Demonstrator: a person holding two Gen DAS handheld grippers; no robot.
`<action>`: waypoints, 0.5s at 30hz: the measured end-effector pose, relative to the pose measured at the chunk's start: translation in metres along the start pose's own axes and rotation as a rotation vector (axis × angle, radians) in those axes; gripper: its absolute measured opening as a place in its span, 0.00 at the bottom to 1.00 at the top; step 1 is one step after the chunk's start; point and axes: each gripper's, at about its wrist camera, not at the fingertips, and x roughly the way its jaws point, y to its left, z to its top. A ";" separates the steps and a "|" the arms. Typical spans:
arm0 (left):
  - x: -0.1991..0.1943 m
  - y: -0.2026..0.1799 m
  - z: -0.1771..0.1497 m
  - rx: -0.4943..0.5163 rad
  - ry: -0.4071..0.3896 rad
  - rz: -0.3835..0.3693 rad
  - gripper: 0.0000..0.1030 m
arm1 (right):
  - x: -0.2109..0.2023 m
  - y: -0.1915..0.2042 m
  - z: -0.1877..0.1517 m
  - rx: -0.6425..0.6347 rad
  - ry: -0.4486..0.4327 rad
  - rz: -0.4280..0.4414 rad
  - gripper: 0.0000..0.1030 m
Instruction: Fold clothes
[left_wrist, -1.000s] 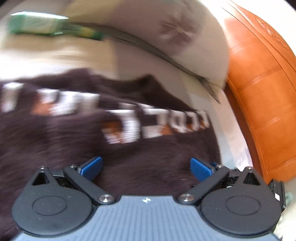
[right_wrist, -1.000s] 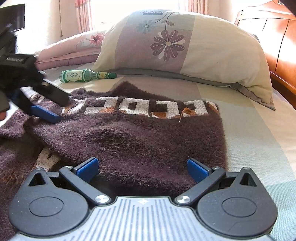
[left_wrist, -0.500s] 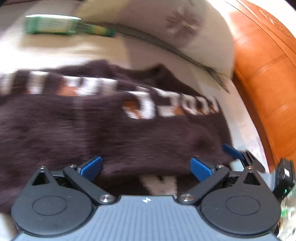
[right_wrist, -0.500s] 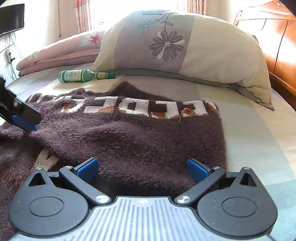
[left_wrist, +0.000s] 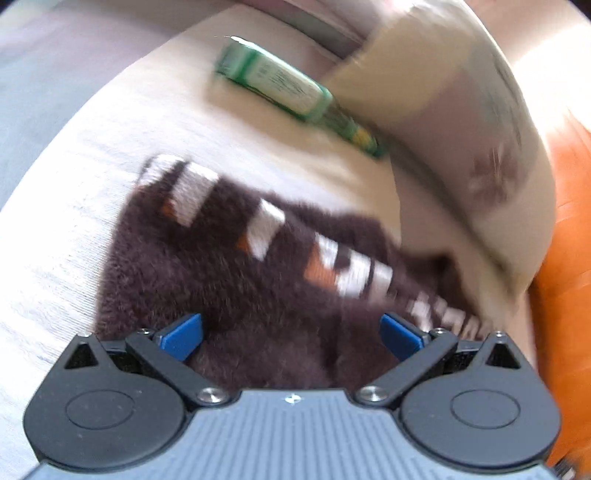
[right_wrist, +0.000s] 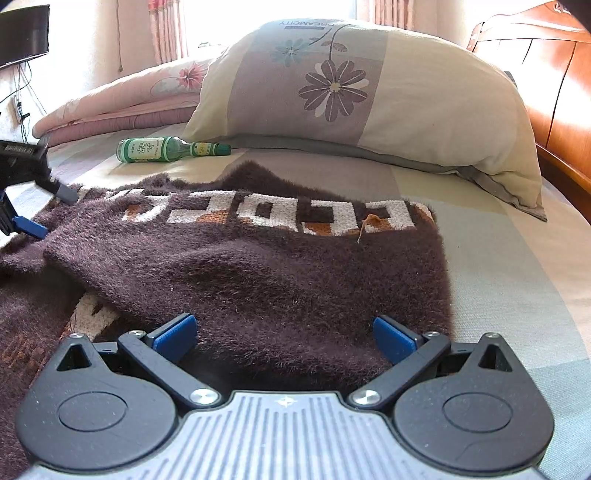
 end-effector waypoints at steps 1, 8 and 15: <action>-0.002 -0.002 0.002 0.011 -0.019 -0.017 0.99 | 0.000 0.000 0.000 -0.001 0.000 -0.001 1.00; 0.029 0.013 0.026 0.013 -0.070 0.002 0.99 | 0.001 0.003 -0.001 -0.010 -0.003 -0.010 1.00; 0.017 -0.001 0.014 0.111 -0.090 0.045 0.99 | 0.001 0.004 -0.001 -0.015 -0.005 -0.018 1.00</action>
